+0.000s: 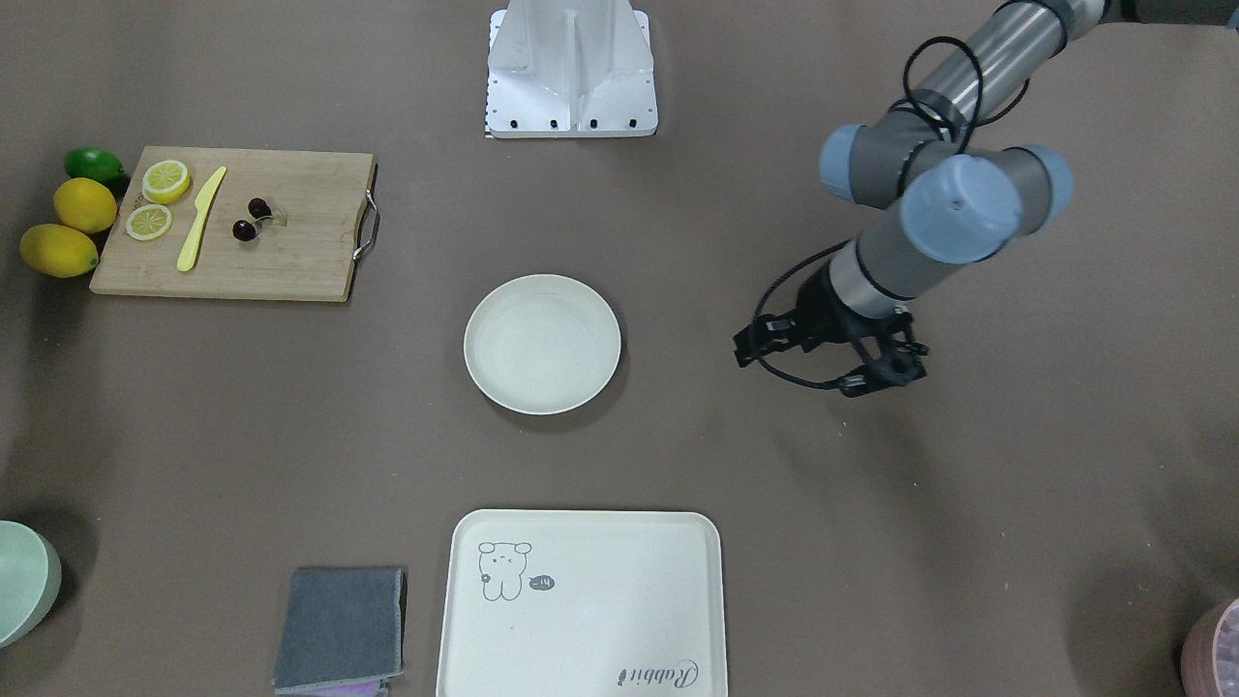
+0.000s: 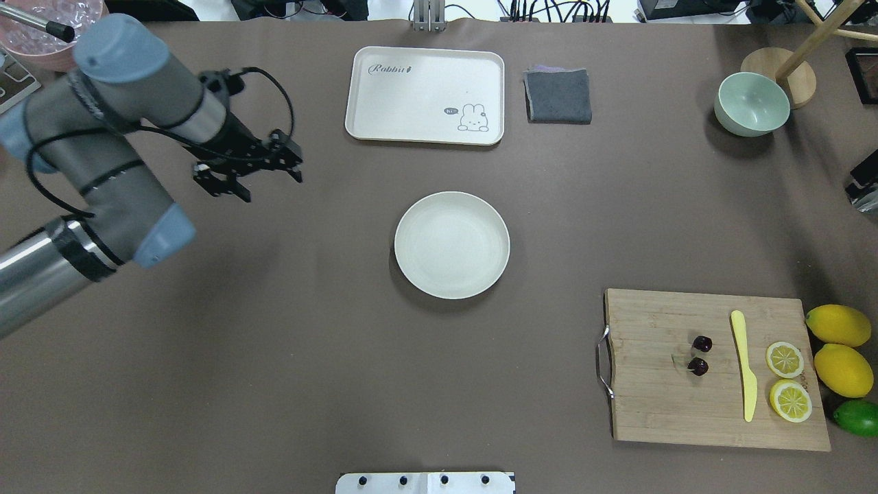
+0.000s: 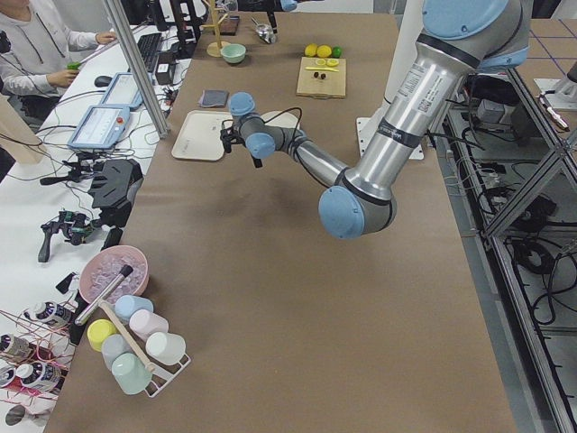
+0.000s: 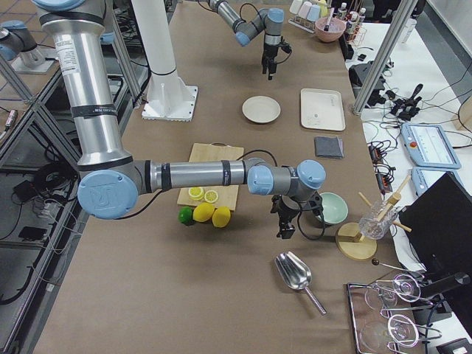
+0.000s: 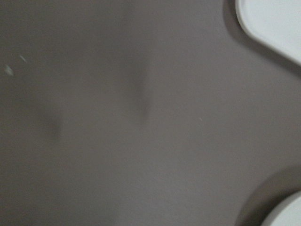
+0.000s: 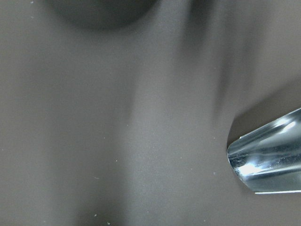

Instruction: Place red cherry on plate

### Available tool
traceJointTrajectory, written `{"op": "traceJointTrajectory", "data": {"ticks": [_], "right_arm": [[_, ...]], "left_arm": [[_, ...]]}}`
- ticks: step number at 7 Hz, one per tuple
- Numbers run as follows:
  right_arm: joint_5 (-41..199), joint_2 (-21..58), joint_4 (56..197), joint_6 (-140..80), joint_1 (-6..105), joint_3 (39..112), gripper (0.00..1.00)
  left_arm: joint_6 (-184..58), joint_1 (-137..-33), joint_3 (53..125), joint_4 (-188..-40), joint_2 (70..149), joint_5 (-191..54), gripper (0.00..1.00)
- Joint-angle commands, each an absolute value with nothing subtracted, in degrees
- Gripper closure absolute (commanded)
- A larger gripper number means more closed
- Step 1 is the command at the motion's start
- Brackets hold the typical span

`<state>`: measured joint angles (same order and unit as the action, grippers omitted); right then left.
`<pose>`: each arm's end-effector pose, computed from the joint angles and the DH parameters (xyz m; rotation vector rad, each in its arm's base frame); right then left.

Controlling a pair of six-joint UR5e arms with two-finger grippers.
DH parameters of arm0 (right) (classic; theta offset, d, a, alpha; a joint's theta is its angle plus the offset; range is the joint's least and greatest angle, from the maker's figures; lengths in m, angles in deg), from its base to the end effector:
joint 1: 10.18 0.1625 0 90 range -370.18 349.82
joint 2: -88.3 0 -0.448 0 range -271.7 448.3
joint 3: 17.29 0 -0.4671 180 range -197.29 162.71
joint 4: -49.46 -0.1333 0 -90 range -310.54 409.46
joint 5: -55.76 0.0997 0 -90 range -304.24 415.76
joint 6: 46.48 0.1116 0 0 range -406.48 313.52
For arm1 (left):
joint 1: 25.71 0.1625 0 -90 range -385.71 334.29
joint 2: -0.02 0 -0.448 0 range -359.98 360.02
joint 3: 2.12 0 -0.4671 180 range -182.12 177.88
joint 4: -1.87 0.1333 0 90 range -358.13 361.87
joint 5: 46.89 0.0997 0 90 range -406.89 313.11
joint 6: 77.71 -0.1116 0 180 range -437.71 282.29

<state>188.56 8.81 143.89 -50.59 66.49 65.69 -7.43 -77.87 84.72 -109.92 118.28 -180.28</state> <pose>-0.0931 -0.6421 0.6581 -0.0759 -0.7460 -0.2839 0.4230 -0.6369 0.3416 -0.1209 1.0462 -0.2034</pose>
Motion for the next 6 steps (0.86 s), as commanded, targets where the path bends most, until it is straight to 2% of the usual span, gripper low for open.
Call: {"op": "traceJointTrajectory", "data": {"ticks": [1,3,6], "right_arm": [[188.7,8.9,143.9,-50.6,66.5,65.9,0.00],[188.8,8.8,144.0,-50.5,66.3,65.7,0.00],[188.7,8.7,144.0,-50.6,66.0,64.8,0.00]], "left_arm": [[-34.4,-89.6,85.2,-101.2,110.8,-182.6,0.02],[-58.0,-96.0,84.8,-92.4,106.1,-182.2,0.02],[-75.5,-101.8,81.0,-92.3,99.2,-181.9,0.02]]}}
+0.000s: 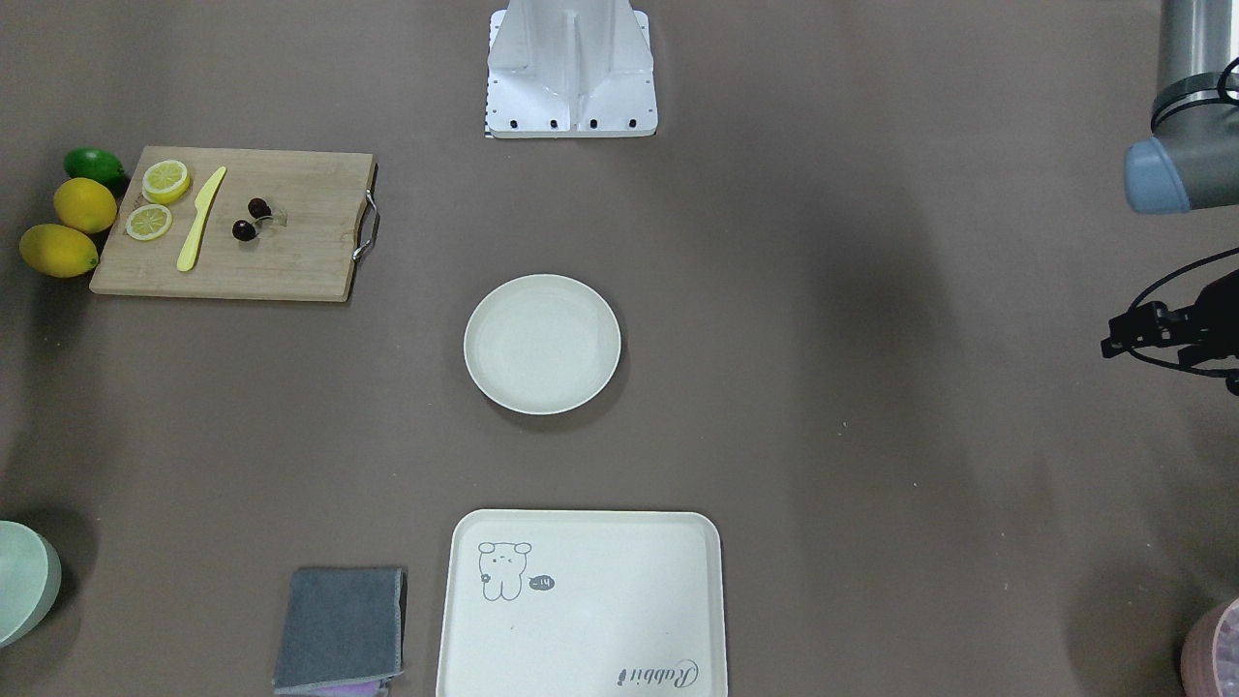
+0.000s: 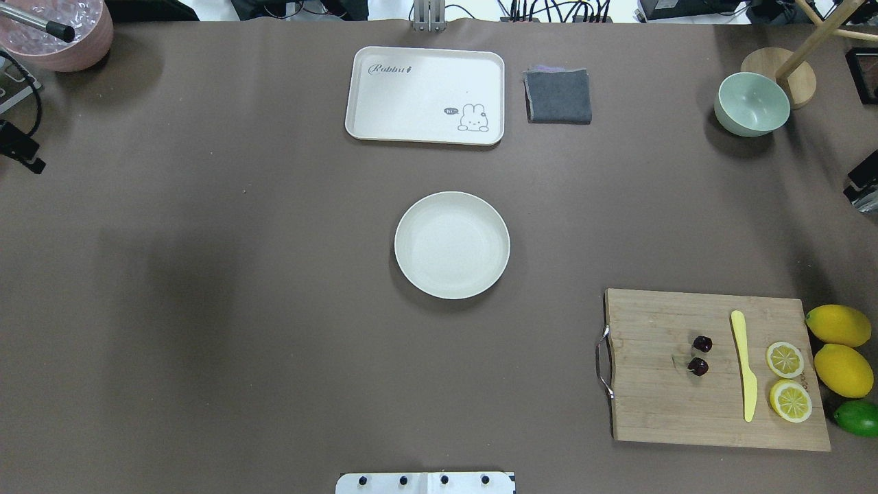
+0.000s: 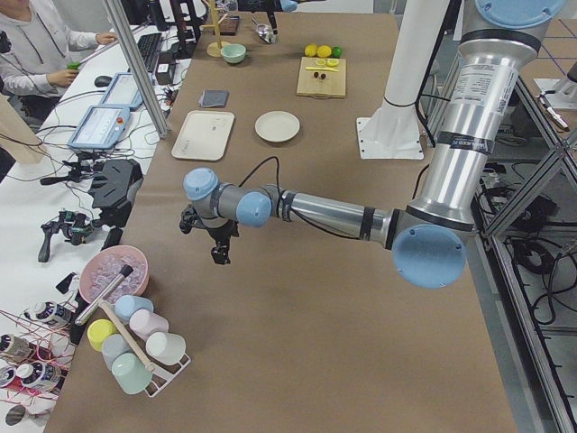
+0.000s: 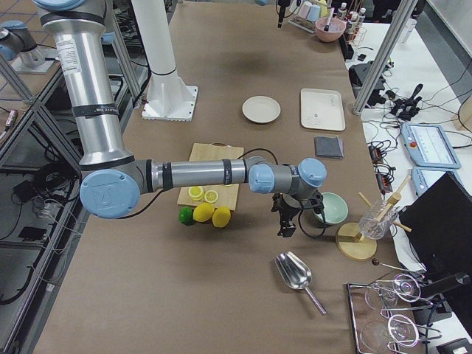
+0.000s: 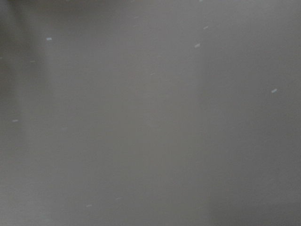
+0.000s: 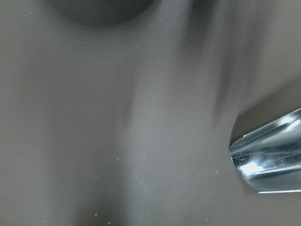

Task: Place red cherry on plate
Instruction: 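Move the right gripper over the dark red cherries on the cutting board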

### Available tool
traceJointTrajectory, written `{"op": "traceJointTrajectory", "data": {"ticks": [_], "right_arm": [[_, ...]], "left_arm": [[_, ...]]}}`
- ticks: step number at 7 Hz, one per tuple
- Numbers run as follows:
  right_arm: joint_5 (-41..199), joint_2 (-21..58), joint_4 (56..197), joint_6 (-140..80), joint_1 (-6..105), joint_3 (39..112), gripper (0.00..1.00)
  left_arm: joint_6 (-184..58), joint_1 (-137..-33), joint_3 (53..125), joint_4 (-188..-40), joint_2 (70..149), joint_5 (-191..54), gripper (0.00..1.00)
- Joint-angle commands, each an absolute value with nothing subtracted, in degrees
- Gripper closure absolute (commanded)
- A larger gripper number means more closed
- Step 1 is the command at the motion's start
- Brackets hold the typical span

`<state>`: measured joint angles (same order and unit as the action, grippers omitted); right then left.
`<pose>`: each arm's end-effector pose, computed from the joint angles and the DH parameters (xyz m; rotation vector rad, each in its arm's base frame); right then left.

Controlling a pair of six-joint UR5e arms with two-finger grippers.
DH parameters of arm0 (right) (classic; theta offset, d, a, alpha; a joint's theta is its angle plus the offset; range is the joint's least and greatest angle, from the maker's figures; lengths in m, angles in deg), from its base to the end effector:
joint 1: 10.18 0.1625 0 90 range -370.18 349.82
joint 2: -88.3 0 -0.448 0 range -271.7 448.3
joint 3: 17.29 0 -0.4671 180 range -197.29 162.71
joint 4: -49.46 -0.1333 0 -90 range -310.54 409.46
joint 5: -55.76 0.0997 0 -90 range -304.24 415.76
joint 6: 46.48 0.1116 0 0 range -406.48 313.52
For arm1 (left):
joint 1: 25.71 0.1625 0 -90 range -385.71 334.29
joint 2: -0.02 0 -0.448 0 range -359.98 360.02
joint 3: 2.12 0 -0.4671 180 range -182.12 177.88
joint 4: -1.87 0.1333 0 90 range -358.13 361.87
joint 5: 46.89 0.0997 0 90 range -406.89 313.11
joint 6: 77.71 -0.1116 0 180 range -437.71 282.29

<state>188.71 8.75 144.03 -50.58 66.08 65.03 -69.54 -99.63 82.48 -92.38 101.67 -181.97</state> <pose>-0.0976 -0.6400 0.6653 -0.0931 -0.7471 -0.2848 0.1326 -0.6561 0.6097 0.0050 0.8048 0.2026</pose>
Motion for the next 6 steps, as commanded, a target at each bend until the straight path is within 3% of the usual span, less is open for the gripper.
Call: {"op": "traceJointTrajectory", "data": {"ticks": [1,3,6], "right_arm": [[188.7,8.7,144.0,-50.6,66.0,65.0,0.00],[191.2,8.5,143.9,-38.9,64.8,69.8,0.00],[192.0,6.9,144.6,-9.8,52.8,87.2,0.00]], "left_arm": [[-75.9,-102.8,81.1,-92.3,98.9,-181.9,0.02],[-75.2,-102.7,81.2,-92.1,99.1,-182.0,0.02],[-75.0,-102.7,81.7,-90.7,99.2,-182.2,0.02]]}}
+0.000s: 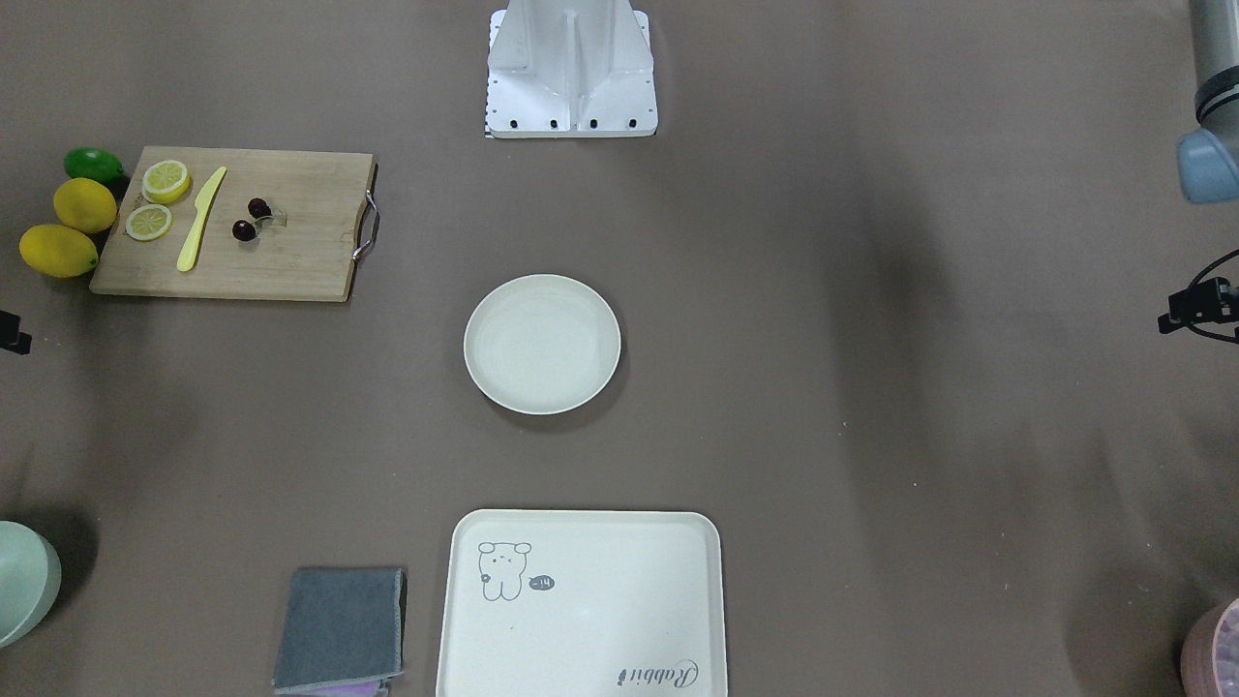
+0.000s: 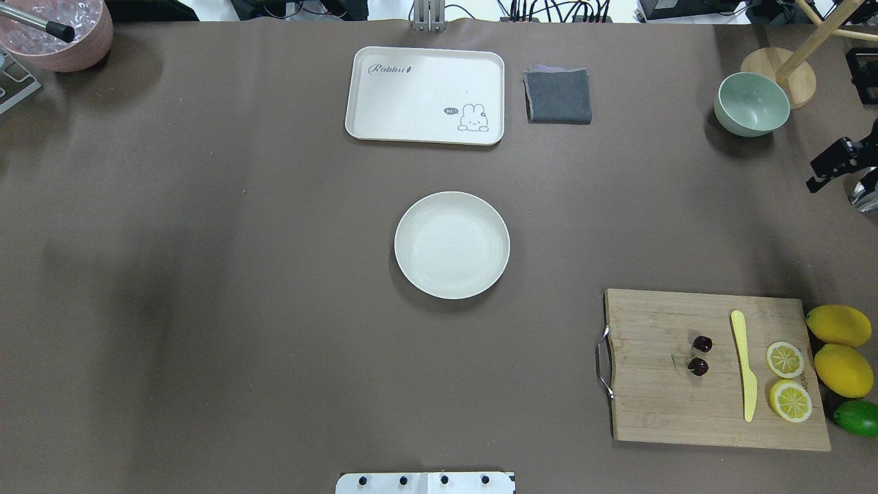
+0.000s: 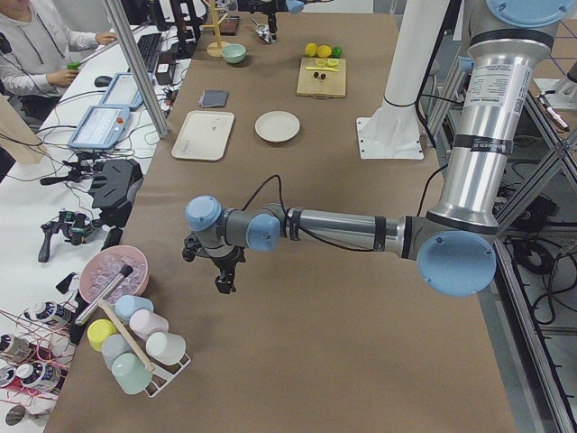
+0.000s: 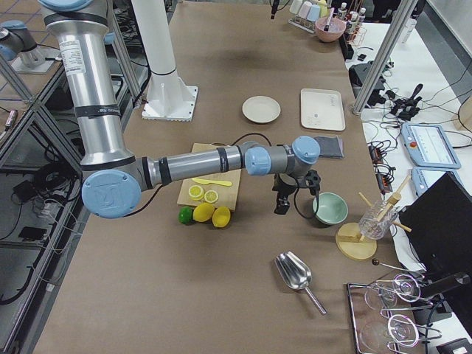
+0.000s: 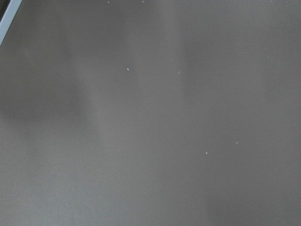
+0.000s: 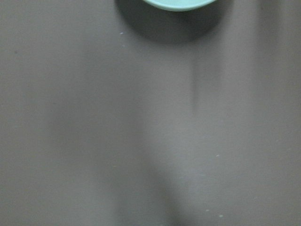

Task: Place red cherry on plate
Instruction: 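Move the right gripper over the dark red cherries on the cutting board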

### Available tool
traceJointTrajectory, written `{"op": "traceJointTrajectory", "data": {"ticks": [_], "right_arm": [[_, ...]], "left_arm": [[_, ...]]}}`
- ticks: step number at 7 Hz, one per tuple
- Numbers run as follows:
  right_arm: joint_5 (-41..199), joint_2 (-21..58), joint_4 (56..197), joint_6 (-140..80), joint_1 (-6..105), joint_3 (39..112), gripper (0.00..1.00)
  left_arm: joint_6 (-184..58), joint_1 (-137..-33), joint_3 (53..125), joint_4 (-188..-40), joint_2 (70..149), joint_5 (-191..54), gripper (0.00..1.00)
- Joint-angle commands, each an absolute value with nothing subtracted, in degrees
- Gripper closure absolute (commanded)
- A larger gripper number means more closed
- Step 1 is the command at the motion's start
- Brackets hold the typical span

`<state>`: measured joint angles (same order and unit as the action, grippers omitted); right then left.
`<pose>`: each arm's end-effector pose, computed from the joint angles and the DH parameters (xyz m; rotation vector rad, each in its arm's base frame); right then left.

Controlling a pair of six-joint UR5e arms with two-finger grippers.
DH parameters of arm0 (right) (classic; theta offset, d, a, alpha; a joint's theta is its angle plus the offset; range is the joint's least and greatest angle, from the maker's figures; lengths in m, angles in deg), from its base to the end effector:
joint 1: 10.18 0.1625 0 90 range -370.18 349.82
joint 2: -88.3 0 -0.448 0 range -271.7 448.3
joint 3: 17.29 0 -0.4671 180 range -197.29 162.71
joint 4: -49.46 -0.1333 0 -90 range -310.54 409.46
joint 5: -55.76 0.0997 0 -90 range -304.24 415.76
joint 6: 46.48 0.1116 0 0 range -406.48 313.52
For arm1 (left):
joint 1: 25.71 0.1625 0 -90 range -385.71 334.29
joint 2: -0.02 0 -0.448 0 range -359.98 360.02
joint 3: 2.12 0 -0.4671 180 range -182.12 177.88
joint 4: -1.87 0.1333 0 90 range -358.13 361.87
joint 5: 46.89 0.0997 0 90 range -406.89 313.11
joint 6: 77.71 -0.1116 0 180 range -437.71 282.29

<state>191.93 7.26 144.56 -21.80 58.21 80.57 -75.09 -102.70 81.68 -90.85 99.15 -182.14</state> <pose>-0.1830 -0.6054 0.5253 -0.1378 -0.8141 -0.0319 0.0924 -0.6401 0.6493 -0.0148 0.7960 0.2106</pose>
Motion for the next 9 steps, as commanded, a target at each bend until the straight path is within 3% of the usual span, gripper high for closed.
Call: {"op": "traceJointTrajectory", "data": {"ticks": [1,3,6,8,9], "right_arm": [[191.6,5.3,144.6,-2.0,48.7,92.6,0.01],[186.6,3.8,144.0,12.9,38.5,99.2,0.01],[184.5,-5.4,143.9,15.8,36.0,110.8,0.01],[178.8,-9.2,143.2,15.7,31.0,111.7,0.01],[178.6,-10.0,137.2,15.9,30.0,107.5,0.01]], "left_arm": [[-73.6,-102.7,81.8,-90.7,99.2,-182.3,0.02],[-72.3,-102.5,82.4,-90.8,99.1,-182.4,0.02],[-71.3,-102.4,83.3,-90.7,99.0,-182.4,0.02],[-70.2,-102.3,83.8,-90.9,99.0,-182.4,0.02],[-70.2,-102.3,83.8,-90.9,99.0,-182.4,0.02]]}}
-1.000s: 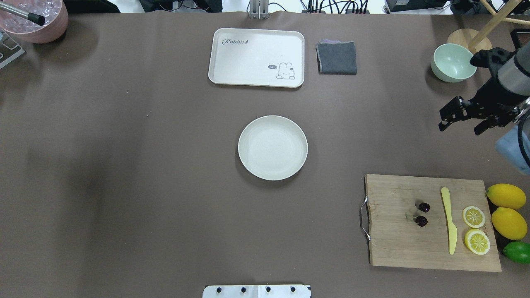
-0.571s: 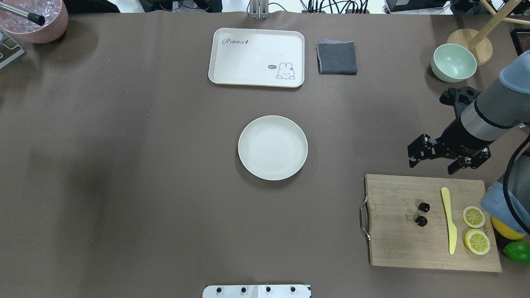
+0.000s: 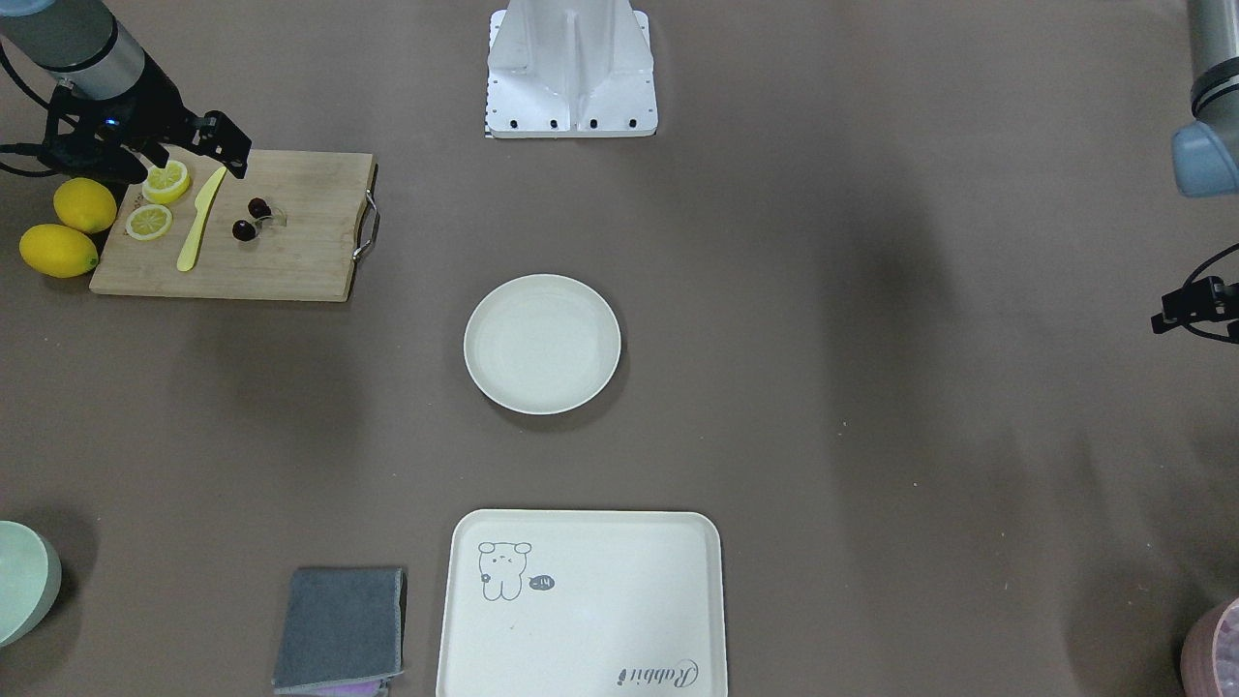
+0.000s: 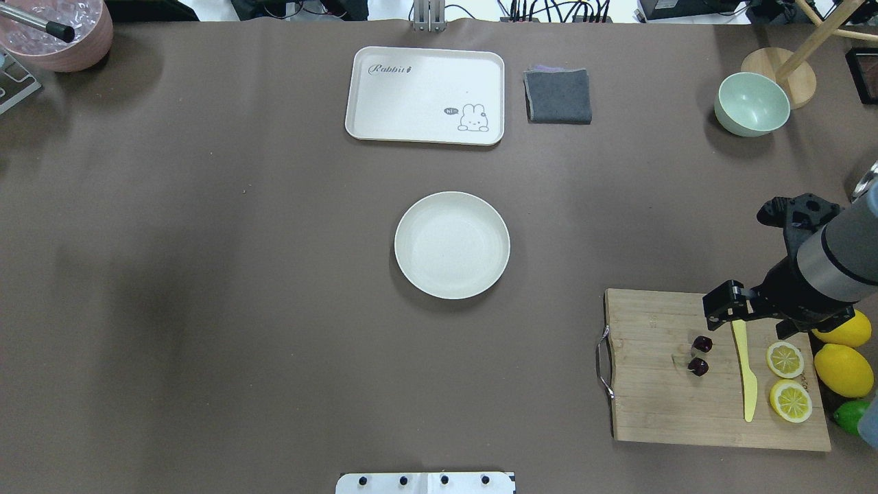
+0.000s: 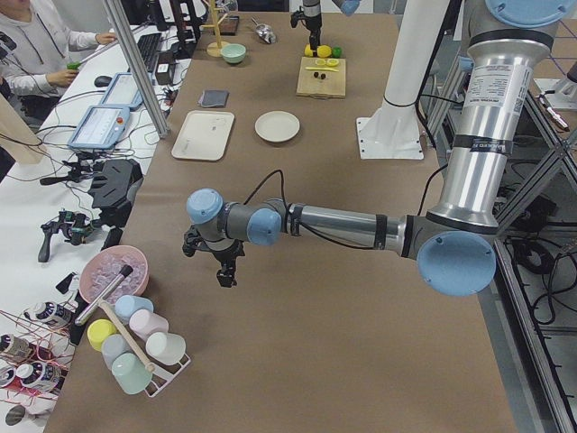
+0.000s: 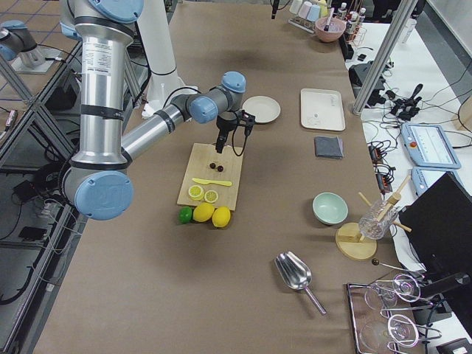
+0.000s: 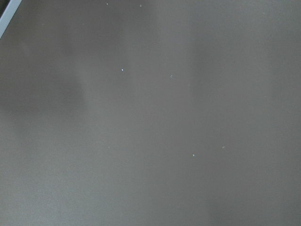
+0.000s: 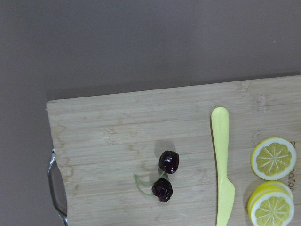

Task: Place red cherry on plate
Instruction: 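Lower the right gripper and close it on one dark red cherry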

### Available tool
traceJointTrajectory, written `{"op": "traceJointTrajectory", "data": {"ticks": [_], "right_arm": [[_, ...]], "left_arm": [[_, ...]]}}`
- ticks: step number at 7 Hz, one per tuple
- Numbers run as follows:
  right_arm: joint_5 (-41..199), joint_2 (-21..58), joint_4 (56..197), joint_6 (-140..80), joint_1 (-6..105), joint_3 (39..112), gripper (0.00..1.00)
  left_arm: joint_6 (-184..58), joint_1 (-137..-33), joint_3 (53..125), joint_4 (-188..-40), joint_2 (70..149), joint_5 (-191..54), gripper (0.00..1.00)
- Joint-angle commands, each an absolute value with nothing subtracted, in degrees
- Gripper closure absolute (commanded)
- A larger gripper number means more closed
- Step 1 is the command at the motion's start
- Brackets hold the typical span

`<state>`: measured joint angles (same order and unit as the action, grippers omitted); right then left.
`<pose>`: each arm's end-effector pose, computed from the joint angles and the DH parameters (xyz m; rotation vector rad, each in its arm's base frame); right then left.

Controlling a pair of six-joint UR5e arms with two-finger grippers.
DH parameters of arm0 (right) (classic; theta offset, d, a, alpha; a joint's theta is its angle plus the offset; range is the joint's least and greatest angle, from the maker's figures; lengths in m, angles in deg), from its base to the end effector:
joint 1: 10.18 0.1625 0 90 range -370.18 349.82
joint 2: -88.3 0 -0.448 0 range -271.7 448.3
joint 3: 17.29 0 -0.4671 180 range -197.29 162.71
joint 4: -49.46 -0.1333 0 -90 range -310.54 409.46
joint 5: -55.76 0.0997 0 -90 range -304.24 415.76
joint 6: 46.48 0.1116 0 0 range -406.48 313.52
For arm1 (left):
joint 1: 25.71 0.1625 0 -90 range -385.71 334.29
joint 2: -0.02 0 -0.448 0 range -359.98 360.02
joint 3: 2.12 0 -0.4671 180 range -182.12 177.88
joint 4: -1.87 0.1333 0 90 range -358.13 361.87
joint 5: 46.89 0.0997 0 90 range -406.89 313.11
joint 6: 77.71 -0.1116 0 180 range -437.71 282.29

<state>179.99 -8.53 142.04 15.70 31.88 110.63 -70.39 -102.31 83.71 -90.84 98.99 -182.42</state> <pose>-0.3079 -0.3728 0.3996 -0.2030 -0.7301 0.0879 0.0971 -0.6393 0.6304 -0.0206 0.8036 0.1524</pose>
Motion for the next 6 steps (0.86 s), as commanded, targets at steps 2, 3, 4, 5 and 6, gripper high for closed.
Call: {"op": "traceJointTrajectory", "data": {"ticks": [2,3,4,5,6], "right_arm": [[178.7,-10.0,122.5,21.7,28.0,98.0,0.00],[178.8,-9.5,120.8,22.0,27.2,96.0,0.00],[178.5,-9.5,120.7,22.2,26.6,95.8,0.00],[178.4,-9.4,120.7,22.5,25.8,95.2,0.00],[178.3,-9.3,120.7,22.5,25.5,95.1,0.00]], "left_arm": [[-70.2,-102.2,84.1,-90.8,99.0,-182.3,0.02],[-70.2,-102.0,84.1,-90.8,99.0,-182.3,0.02],[-70.2,-101.9,83.9,-90.8,99.0,-182.3,0.02],[-70.2,-101.7,84.0,-90.8,99.0,-182.4,0.02],[-70.2,-101.7,84.1,-90.8,98.9,-182.4,0.02]]}}
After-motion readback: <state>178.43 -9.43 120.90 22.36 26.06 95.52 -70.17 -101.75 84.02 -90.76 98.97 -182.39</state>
